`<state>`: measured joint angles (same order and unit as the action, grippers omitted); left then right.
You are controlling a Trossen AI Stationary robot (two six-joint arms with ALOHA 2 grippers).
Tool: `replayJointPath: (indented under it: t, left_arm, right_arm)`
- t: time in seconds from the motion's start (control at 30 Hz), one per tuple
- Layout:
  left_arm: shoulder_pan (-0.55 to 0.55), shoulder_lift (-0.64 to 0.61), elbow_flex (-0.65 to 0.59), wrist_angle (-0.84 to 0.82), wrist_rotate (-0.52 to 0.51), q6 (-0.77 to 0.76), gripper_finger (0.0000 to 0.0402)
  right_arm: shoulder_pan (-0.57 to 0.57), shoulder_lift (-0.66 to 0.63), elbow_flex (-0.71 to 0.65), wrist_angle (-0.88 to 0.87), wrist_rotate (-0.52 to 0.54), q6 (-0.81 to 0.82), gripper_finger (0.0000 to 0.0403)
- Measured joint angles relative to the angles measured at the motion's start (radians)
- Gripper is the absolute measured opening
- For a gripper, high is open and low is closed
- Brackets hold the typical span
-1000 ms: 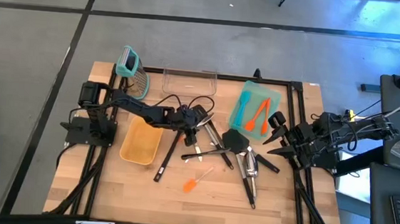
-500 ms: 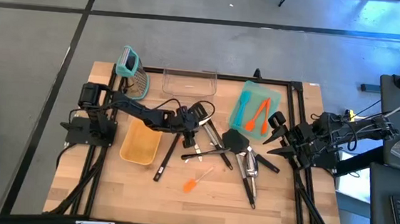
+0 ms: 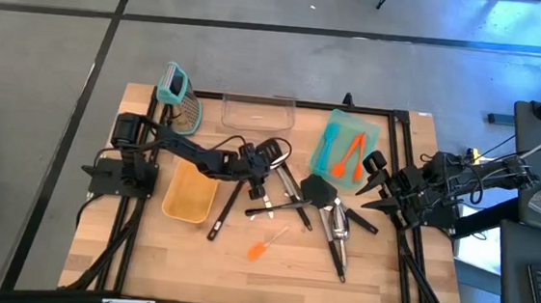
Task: Pick & Place Kitchen Items
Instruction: Put the orange table knife into the transparent bin
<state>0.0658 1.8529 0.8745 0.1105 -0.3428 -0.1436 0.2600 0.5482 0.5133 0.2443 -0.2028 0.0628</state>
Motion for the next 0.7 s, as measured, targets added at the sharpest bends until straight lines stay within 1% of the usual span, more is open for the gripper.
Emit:
replayJointPath:
  t: [0.13,0.27,0.3,0.53,0.7]
  left_arm:
    - [-0.006,0.004,-0.003,-0.02,-0.011,-0.006,0.0095]
    - [-0.007,-0.005,-0.006,-0.034,-0.006,-0.009,0.0031]
    - [-0.007,-0.005,-0.006,-0.034,-0.001,-0.01,0.0026]
    - [-0.008,-0.007,-0.006,-0.025,0.0,-0.026,0.0026]
    - [-0.017,-0.044,0.004,-0.042,0.0,-0.027,0.0026]
  right_arm:
    - [0.0,0.0,0.0,0.0,0.0,0.0,0.0135]
    - [0.0,0.0,0.0,0.0,0.0,0.0,0.0135]
    - [0.0,0.0,0.0,0.0,0.0,0.0,0.0135]
    - [0.0,0.0,0.0,0.0,0.0,0.0,0.0135]
    - [0.0,0.0,0.0,0.0,0.0,0.0,0.0135]
